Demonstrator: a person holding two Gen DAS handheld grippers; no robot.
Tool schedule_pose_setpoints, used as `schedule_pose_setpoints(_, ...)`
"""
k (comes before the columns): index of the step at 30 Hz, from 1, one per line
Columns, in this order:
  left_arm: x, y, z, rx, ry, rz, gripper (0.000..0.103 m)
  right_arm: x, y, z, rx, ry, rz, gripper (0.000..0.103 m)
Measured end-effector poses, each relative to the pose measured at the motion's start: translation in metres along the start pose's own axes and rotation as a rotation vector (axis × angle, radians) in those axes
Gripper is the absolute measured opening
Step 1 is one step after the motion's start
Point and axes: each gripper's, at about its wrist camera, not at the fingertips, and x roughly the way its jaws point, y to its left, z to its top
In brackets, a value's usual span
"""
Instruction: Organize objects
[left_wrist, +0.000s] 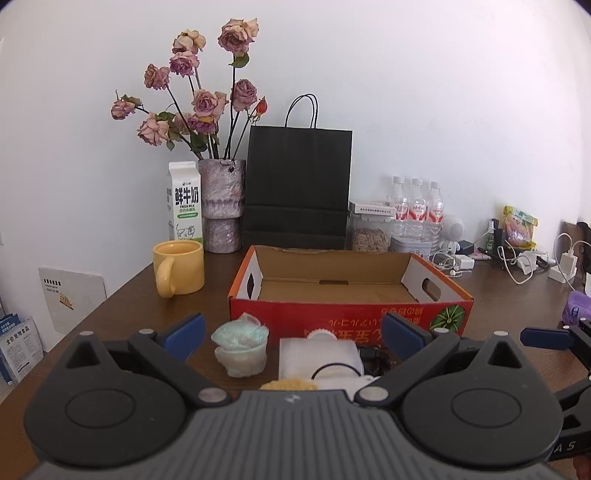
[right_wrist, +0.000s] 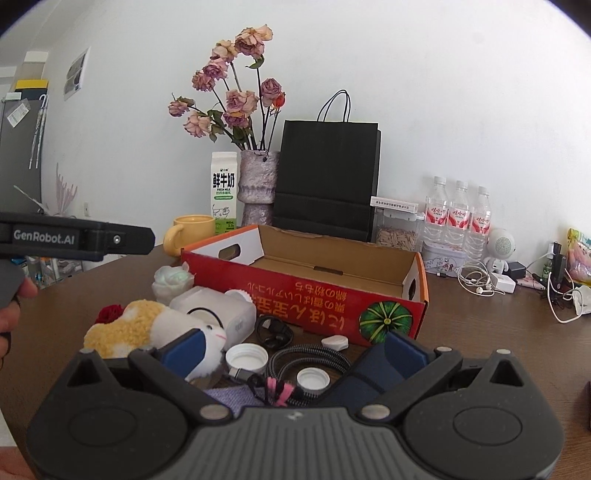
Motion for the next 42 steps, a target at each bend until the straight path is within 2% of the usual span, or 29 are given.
schedule_pose_setpoints(8, -0.017, 0.018, -0.035, -0.010, 0.106, 0.017, 0.103, -0.018, 0.009, -0.021, -0.002, 0.056, 0.004, 0.103)
schedule_pose_setpoints(14, -0.032, 0.030, -0.050, -0.015, 0.150, 0.037, 0.103, -0.025, 0.019, -0.037, 0.007, 0.112, 0.038, 0.103)
schedule_pose_setpoints(26, -0.045, 0.041, -0.061, -0.031, 0.182, 0.032, 0.103, -0.011, 0.044, -0.046, -0.035, 0.195, 0.109, 0.103)
schedule_pose_setpoints(35, -0.040, 0.044, -0.065, -0.043, 0.203, 0.034, 0.103, 0.027, 0.043, -0.042, 0.015, 0.266, 0.087, 0.103)
schedule_pose_setpoints(42, -0.037, 0.044, -0.068, -0.051, 0.214, 0.031, 0.103, 0.028, 0.043, -0.043, 0.014, 0.267, 0.097, 0.103)
